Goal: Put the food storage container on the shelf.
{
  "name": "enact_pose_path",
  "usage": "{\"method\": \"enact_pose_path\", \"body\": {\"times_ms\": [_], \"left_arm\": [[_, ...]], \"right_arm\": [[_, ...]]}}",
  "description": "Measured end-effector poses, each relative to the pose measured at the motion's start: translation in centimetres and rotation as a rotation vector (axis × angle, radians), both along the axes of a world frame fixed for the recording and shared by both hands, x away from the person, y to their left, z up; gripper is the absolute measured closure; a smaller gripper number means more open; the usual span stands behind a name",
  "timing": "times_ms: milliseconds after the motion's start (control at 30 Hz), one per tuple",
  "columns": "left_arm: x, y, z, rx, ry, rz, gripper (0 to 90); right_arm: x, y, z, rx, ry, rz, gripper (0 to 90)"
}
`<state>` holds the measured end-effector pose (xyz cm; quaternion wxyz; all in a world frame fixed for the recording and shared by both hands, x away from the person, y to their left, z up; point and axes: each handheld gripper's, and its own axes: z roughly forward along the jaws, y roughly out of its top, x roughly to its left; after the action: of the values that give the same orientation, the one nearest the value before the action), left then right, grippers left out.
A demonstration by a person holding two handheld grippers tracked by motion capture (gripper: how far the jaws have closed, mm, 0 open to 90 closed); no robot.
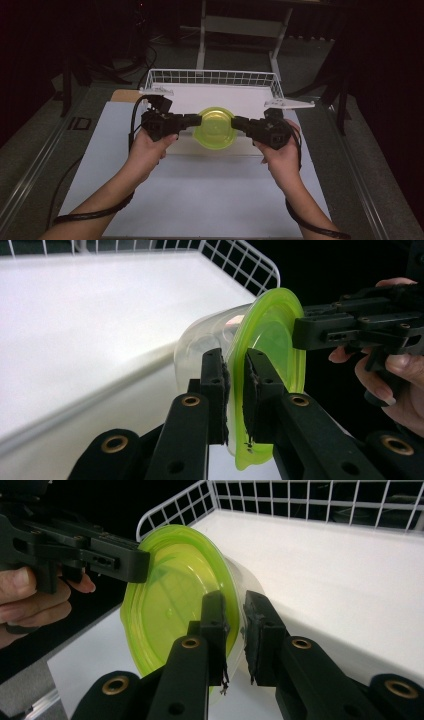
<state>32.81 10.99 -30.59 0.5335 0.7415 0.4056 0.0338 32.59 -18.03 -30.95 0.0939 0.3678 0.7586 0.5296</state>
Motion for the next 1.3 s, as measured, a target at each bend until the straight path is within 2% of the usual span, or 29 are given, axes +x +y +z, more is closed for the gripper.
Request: {"method": "enact_pose_path", "body": {"times_ms": [67,300,400,533,767,900,1200,1300], "left_arm": [[0.5,0.0,0.5,-0.014,0.003,-0.004,81.3],[2.2,-0.3,1.4,-0.009,-0.004,0.014,81.4],[3.1,-0.6,1.9,0.009,-0.007,0.019,81.4],[4.4,-0.9,2.2,0.015,0.011,0.024,81.4],[6.2,-1.1,1.6,0.002,0.057,0.045,81.2],[6.7,-1.1,1.1,-0.002,0.073,0.046,81.2],[7.6,-0.7,0.4,-0.021,0.108,0.057,80.8],[7.8,-0.7,0.4,-0.028,0.107,0.072,80.0]], "right_arm": [[0.5,-0.1,0.5,-0.002,0.003,-0.004,79.7],[2.2,0.1,1.7,-0.018,-0.010,-0.031,79.6],[3.0,0.0,1.9,-0.015,-0.002,-0.038,79.6],[4.1,-0.1,2.1,-0.018,0.008,-0.058,79.5],[5.9,0.0,2.1,-0.039,0.039,-0.085,79.3],[6.6,0.1,1.7,-0.046,0.067,-0.085,79.3],[7.5,0.5,1.6,-0.063,0.098,-0.084,79.1],[8.1,0.6,1.7,-0.056,0.133,-0.081,78.7]]}}
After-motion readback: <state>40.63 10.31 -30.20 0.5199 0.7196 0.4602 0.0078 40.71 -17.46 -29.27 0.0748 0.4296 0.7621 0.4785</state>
